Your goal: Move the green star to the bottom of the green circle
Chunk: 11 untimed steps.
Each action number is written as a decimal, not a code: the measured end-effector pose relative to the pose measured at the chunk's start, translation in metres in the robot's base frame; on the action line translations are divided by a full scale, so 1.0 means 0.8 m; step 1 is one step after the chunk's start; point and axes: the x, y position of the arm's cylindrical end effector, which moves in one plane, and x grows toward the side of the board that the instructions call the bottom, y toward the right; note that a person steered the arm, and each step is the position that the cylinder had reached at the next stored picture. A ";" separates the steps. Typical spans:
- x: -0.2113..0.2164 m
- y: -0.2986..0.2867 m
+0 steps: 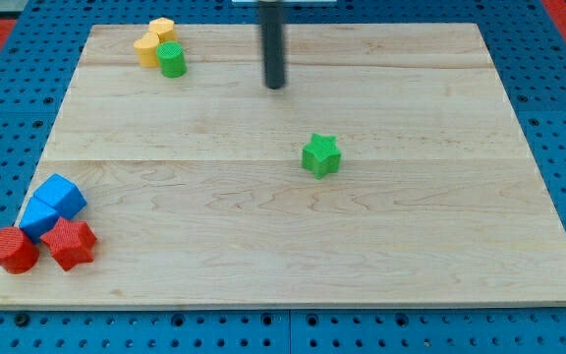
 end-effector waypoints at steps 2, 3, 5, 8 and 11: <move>0.124 0.126; 0.134 0.034; 0.184 -0.043; 0.181 -0.194; 0.135 -0.295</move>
